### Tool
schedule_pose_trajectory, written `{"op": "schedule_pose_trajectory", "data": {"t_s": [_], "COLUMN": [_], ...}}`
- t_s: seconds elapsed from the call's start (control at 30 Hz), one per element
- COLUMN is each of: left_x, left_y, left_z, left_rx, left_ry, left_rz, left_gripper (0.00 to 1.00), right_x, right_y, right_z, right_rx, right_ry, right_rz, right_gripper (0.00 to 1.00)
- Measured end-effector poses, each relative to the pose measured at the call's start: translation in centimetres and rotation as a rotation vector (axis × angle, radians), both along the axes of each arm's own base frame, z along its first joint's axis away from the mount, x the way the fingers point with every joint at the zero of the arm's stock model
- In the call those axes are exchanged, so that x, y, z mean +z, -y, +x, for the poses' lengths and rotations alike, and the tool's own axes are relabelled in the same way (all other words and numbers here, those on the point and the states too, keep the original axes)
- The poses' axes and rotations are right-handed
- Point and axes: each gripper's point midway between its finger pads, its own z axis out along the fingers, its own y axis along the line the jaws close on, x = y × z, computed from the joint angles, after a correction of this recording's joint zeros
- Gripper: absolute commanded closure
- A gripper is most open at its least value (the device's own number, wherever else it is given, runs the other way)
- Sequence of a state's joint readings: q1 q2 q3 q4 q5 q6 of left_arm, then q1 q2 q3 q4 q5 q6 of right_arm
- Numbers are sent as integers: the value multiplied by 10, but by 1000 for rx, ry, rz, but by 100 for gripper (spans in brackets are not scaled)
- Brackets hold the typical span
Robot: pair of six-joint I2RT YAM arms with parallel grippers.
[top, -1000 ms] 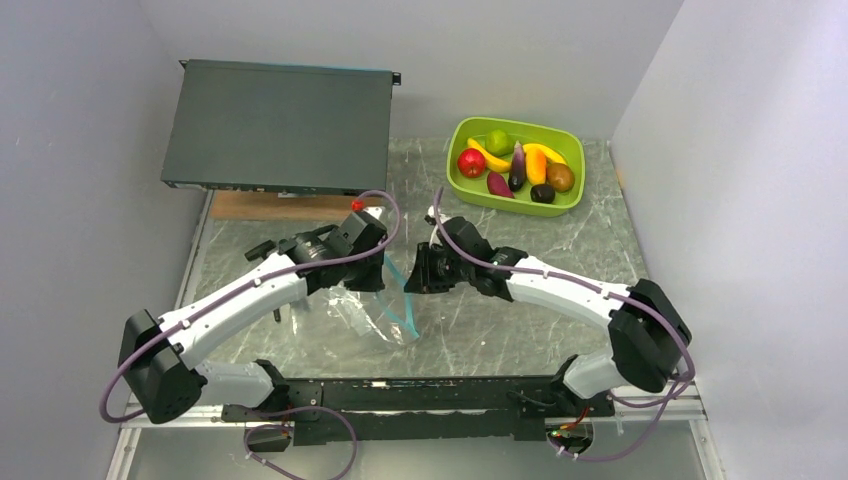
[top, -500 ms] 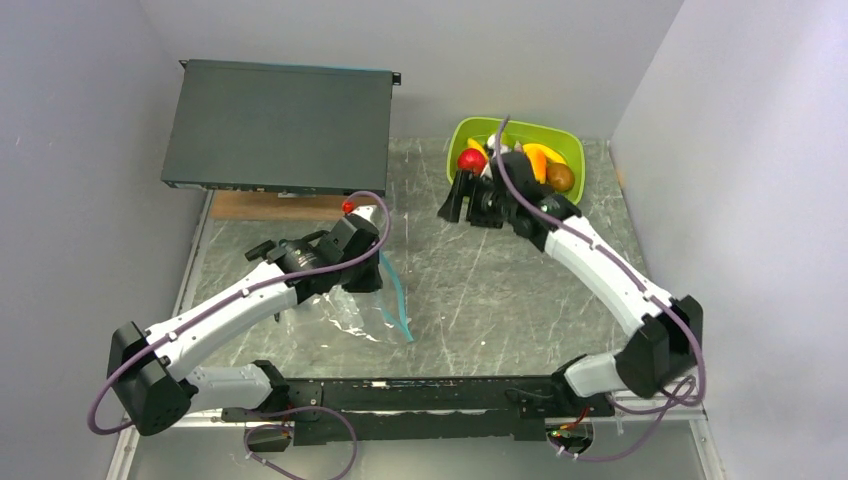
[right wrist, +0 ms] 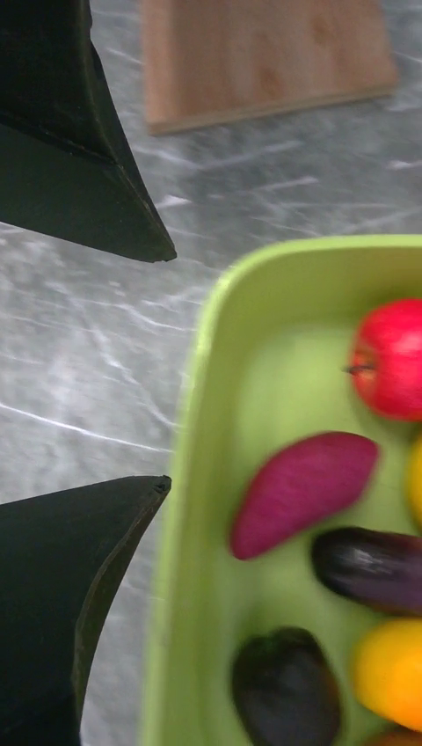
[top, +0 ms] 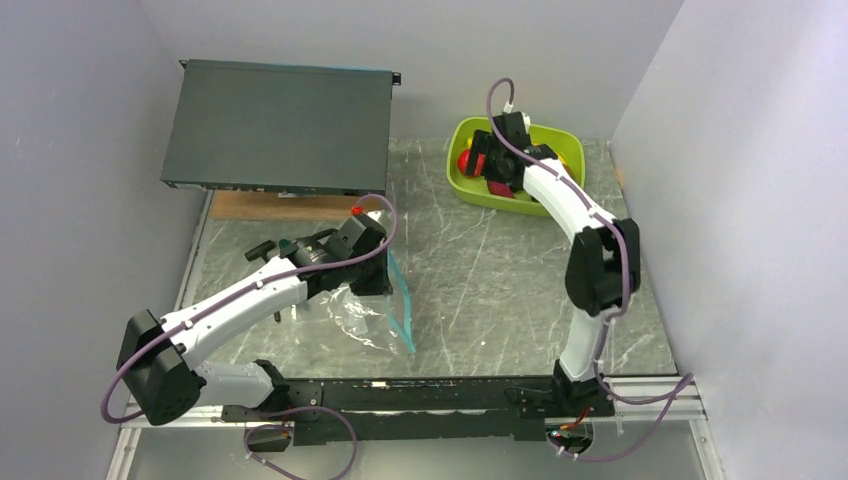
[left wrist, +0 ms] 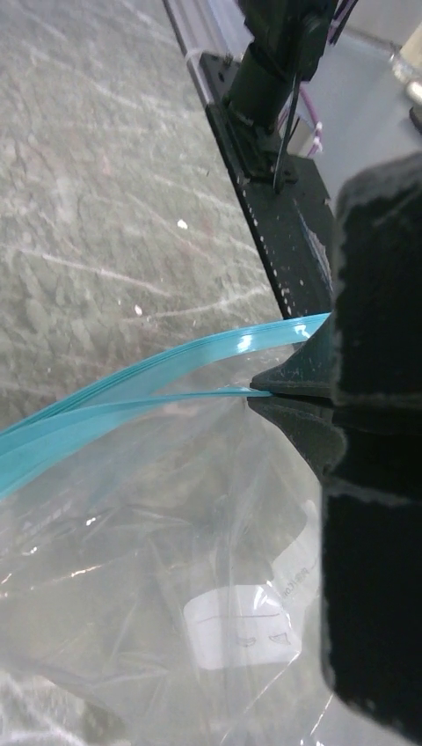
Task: Place the food in the zip-top bag and seal the zipper
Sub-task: Pick up the fake vegetable from the bin.
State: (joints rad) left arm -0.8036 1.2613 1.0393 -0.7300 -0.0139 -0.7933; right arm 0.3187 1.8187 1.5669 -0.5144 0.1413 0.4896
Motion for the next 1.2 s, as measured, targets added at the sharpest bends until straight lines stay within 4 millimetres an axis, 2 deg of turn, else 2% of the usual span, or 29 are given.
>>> {"op": "schedule_pose_trajectory", "data": {"t_s": [0.17, 0.3, 0.43, 0.6, 0.8, 0.97, 1.13, 1.2], "left_x": [1, -6, -17, -26, -25, -25, -27, -28], "left_y": [15, 29, 39, 46, 46, 46, 44, 43], "left_z": [1, 3, 3, 2, 4, 4, 2, 1], "left_rx": [-22, -51, -80, -103, -115, -117, -119, -118], "left_ry": [-12, -42, -74, -109, -99, -97, -98, -100], "left_rz": [-55, -85, -93, -93, -91, -94, -100, -98], "left_gripper": [100, 100, 100, 100, 100, 100, 100, 100], "right_x": [-6, -33, -64, -90, -104, -114, -133, -137], "right_y": [19, 35, 44, 44, 43, 44, 46, 47], "right_z": [62, 82, 87, 87, 85, 91, 93, 95], "right_rx": [-11, 3, 36, 73, 91, 85, 78, 76], "right_ry": [20, -31, -99, -148, -172, -166, -185, -182], "right_rz": [-101, -198, -257, -282, -291, -297, -312, -315], "right_gripper": [8, 8, 8, 9, 15, 16, 17, 20]}}
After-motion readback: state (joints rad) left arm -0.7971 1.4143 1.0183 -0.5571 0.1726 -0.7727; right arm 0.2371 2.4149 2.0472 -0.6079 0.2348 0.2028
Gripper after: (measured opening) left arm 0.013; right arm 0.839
